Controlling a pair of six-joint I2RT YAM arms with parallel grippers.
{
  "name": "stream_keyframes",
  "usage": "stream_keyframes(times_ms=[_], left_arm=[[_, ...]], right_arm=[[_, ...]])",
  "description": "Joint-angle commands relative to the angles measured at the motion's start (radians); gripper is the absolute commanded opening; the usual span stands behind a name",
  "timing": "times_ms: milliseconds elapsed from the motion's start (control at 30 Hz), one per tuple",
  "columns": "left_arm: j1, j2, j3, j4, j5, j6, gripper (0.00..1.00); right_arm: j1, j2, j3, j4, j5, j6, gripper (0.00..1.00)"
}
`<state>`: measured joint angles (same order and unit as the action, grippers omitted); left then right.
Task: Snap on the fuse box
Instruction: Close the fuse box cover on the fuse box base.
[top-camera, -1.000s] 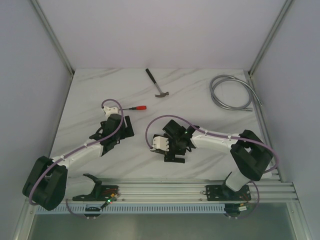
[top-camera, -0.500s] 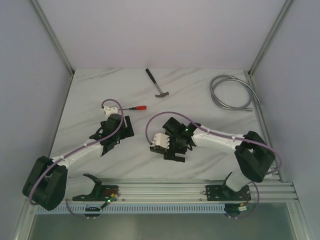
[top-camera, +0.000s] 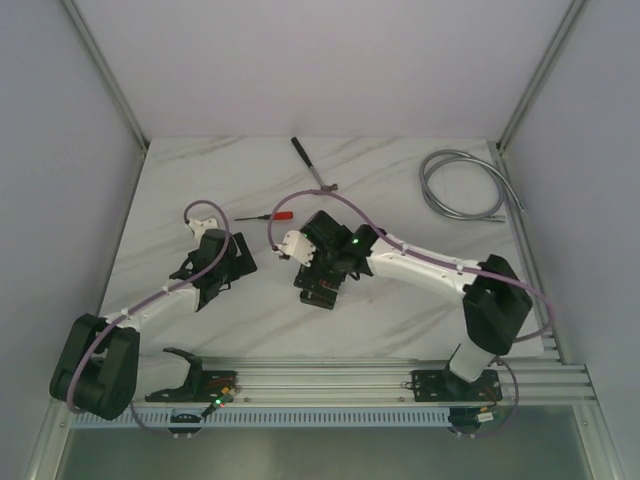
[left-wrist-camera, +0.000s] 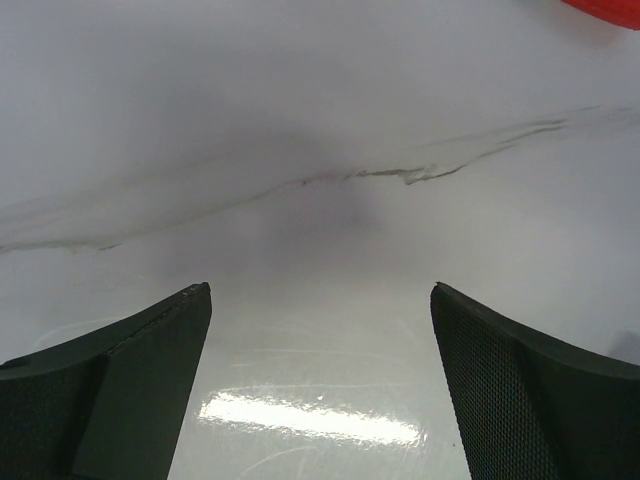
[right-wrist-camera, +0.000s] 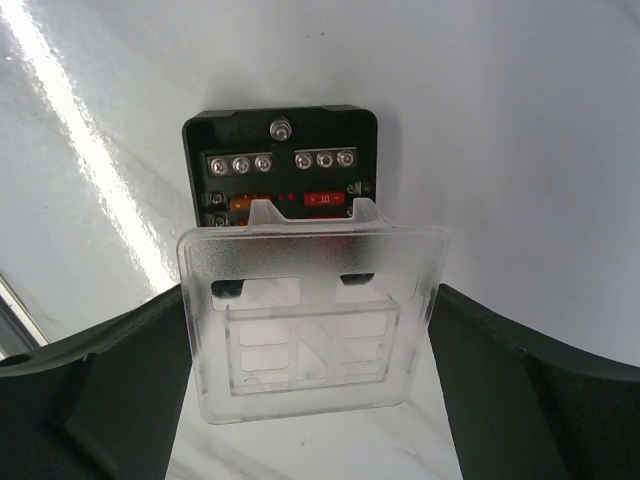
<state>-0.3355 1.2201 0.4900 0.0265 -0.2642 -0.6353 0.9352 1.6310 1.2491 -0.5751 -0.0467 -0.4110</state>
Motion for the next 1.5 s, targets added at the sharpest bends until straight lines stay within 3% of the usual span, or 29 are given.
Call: stream_keyframes(times_ms=[0,467,1467], left_arm=[[0.014,-0.013,-0.014,0.025,0.039,-0.031,1.00],[0.016,-0.021,-0.016,0.032,0.054,-0.033,1.00],[0.016,-0.032,-0.018,0.038,0.059,-0.029,1.00]], right_arm=[[0.018,0.082,0.068,-0.012,0.066,0.082,0.69],[0.046,0.211,0.140,0.008,0.081,0.126,0.70],[0.051,0.239,0.085,0.013,0.065,0.043,0.74]])
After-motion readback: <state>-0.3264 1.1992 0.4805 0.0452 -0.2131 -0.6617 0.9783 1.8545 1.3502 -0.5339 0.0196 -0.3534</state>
